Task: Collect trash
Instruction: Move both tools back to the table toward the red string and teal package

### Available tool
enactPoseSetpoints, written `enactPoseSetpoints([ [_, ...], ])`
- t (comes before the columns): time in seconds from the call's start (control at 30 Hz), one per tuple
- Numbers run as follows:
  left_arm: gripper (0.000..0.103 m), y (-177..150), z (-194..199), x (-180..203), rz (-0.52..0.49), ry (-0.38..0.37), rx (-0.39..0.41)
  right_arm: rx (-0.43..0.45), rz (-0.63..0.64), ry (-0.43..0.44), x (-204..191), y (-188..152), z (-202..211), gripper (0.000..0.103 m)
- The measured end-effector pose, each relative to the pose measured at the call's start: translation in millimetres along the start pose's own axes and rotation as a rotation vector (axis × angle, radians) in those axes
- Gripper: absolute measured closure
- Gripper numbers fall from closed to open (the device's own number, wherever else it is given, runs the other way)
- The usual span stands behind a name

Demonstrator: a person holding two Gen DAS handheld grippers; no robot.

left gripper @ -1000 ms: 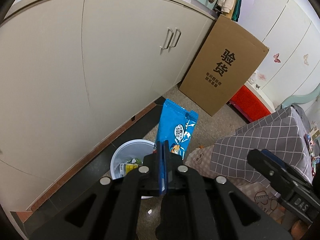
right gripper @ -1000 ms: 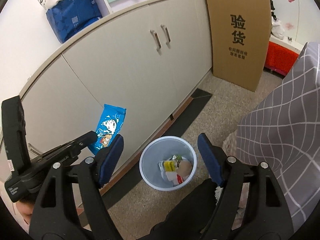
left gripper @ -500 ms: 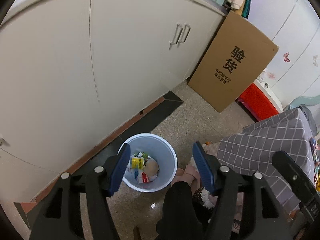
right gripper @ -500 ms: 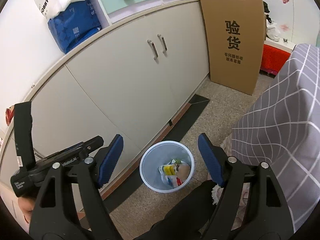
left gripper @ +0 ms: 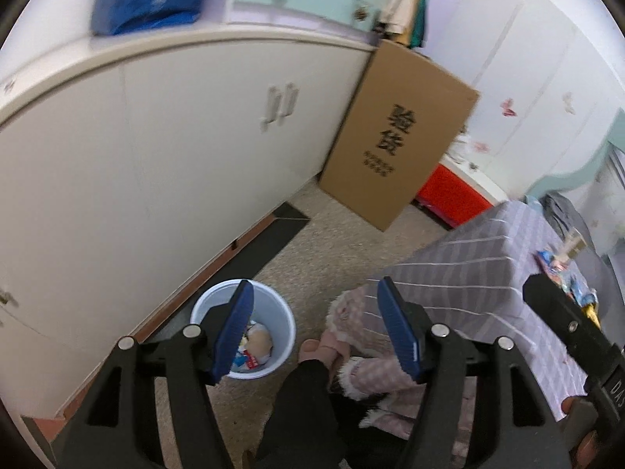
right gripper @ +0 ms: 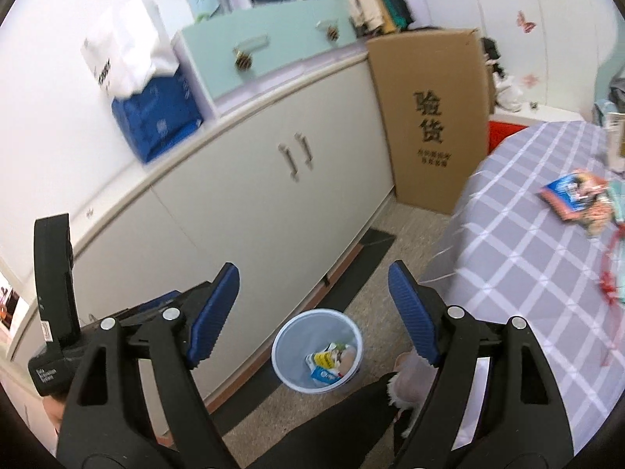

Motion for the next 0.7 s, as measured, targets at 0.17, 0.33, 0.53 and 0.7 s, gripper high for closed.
enactPoseSetpoints([
  [0.17, 0.038, 5, 10, 73, -0.095, -0.067, 0.015, 0.071, -0.035, -0.037, 42, 18, 46, 0.024],
  [0.33, 0.038, 3, 11, 161, -0.216, -0.154, 0.019, 0.122, -0.093, -0.114, 101, 29, 84, 0.024],
  [0.53, 0.038, -16, 4, 262, -0.357, -0.259, -0.006, 0.204, -0.207, -0.224, 186, 38, 134, 0.024],
  [0.7, 0.038, -31, -10, 320, -0.449, -0.299, -0.043, 0.202, -0.314, -0.295, 249, 31, 153, 0.024],
])
Point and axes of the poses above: each gripper's, at about its wrist camera, not at the fingertips, and z roughly against the way its jaws point, x to its right, y to its top, the point moved 10 cm from there along -z, roughly the way its jaws point, and after that the axes turned 9 degrees about -z, right-handed, at the moved point
